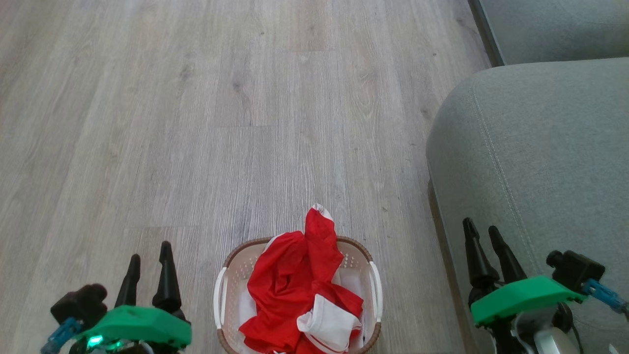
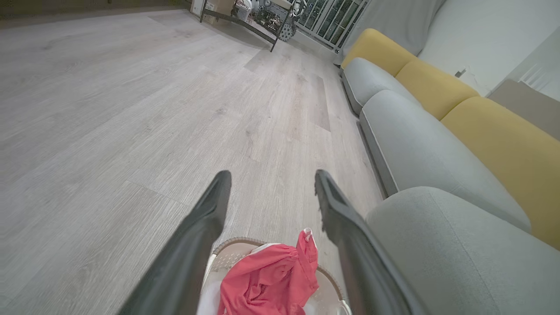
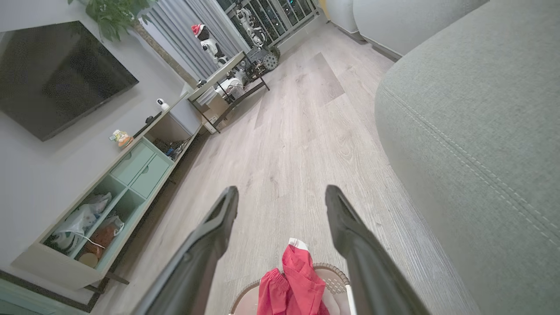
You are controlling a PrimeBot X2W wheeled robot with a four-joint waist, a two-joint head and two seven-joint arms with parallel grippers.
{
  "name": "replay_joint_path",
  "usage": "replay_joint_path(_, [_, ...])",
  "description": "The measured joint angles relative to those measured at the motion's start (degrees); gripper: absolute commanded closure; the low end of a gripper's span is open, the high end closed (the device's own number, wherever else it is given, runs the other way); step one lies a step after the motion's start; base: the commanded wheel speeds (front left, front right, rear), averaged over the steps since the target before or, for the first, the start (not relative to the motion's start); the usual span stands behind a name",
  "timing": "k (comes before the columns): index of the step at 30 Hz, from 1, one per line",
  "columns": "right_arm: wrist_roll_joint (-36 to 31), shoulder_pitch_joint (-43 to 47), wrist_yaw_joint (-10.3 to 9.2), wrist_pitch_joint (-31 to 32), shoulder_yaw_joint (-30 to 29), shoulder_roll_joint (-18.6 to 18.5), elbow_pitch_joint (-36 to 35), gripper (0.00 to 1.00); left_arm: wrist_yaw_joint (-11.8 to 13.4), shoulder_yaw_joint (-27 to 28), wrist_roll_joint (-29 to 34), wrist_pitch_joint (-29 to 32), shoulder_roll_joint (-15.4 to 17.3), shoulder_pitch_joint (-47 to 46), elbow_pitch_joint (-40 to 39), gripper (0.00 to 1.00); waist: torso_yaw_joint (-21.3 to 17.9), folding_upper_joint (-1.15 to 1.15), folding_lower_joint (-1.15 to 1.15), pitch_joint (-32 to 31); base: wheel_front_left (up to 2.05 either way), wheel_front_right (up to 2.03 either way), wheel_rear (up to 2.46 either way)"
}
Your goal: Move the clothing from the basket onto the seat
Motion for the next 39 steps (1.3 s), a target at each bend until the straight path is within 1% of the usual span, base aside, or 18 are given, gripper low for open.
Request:
replay_joint_path(6, [-4.0, 0.0, 0.0, -0.9, 0.6, 0.0, -0.1, 0.0, 0.6, -0.7, 4.0, -1.1, 0.3, 0.3, -0.7, 0.0, 0.1, 0.0, 0.0, -0.1, 0.0, 0.0, 0.0])
replay_joint_path(10, [-6.8, 0.0, 0.0, -1.4, 1.1, 0.0, -0.2, 0.0, 1.5, -0.9, 6.7, -1.6, 0.4, 1.0, -1.0, 0.0, 0.1, 0.0, 0.0, -0.2, 0.0, 0.0, 0.0])
replay_joint_path(14, [-9.5, 0.0, 0.0, -2.0, 1.5, 0.0, -0.5, 0.0, 1.6, -0.9, 9.1, -2.5, 0.4, 1.2, -1.0, 0.0, 0.1, 0.0, 0.0, -0.4, 0.0, 0.0, 0.0])
replay_joint_path(16, [-10.9, 0.0, -0.01, -2.6, 1.7, 0.0, -0.6, 0.0, 2.0, -1.0, 10.5, -2.6, 0.4, 1.4, -1.0, 0.0, 0.1, 0.0, 0.0, -0.4, 0.0, 0.0, 0.0])
replay_joint_path(27, [-18.2, 0.0, -0.01, -4.5, 2.9, 0.0, -0.9, 0.0, 2.5, -1.1, 17.6, -4.6, 0.4, 3.2, -1.0, 0.0, 0.2, 0.0, 0.0, -0.9, 0.0, 0.0, 0.0])
replay_joint_path(39, [-26.3, 0.0, 0.0, -6.5, 4.0, 0.0, -1.6, 0.0, 2.5, -0.7, 23.7, -6.4, 0.3, 4.8, -0.8, 0.0, 0.2, 0.0, 0.0, -1.3, 0.0, 0.0, 0.0])
